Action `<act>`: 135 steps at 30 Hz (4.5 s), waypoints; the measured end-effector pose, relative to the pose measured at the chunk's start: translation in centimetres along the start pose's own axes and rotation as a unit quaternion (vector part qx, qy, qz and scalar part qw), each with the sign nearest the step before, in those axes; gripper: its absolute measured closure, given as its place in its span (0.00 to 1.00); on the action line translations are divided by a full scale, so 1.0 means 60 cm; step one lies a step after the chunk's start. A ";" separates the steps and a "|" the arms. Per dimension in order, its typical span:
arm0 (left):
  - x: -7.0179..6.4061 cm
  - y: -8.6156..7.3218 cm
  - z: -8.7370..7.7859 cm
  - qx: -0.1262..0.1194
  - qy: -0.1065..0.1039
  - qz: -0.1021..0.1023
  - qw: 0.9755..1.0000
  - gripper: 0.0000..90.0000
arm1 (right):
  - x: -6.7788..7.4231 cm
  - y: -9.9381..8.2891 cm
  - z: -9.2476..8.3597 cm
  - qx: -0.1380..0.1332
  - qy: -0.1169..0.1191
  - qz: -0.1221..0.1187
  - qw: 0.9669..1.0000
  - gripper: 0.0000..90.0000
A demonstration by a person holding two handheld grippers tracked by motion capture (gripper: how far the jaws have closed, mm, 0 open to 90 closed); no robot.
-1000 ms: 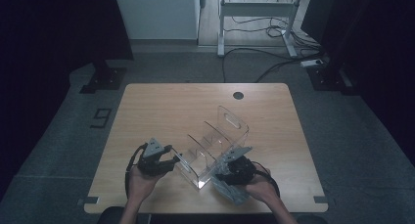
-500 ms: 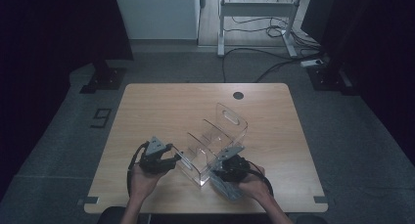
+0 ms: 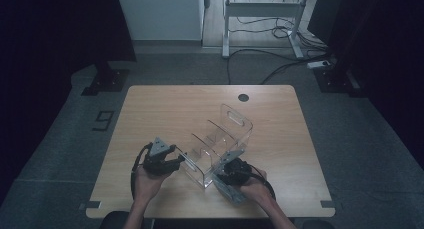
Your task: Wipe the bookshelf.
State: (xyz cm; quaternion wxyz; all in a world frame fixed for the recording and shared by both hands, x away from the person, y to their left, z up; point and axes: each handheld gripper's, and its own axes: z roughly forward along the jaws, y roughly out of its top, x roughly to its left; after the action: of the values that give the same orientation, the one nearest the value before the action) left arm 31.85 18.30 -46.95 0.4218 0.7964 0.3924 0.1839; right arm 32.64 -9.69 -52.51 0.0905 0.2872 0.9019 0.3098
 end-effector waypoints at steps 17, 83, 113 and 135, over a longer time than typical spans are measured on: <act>0.005 -0.001 0.001 -0.004 -0.003 0.001 1.000 0.50 | -0.012 -0.033 -0.072 -0.007 0.010 0.008 1.000 0.71; -0.001 0.002 0.006 -0.004 0.015 0.000 1.000 0.51 | 0.097 0.016 0.002 -0.003 0.061 -0.050 0.997 0.73; 0.019 -0.007 -0.002 -0.013 0.014 -0.003 1.000 0.51 | -0.013 -0.016 -0.157 -0.064 0.008 0.017 0.998 0.73; 0.022 -0.007 -0.001 -0.015 0.007 -0.002 1.000 0.51 | -0.130 -0.083 -0.239 -0.071 -0.108 0.113 0.985 0.72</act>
State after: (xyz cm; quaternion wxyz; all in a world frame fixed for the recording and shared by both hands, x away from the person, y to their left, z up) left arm 32.44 19.54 -47.33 0.4311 0.7879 0.3946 0.1941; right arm 31.83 -24.62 -44.33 0.1724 0.4118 0.8241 0.3486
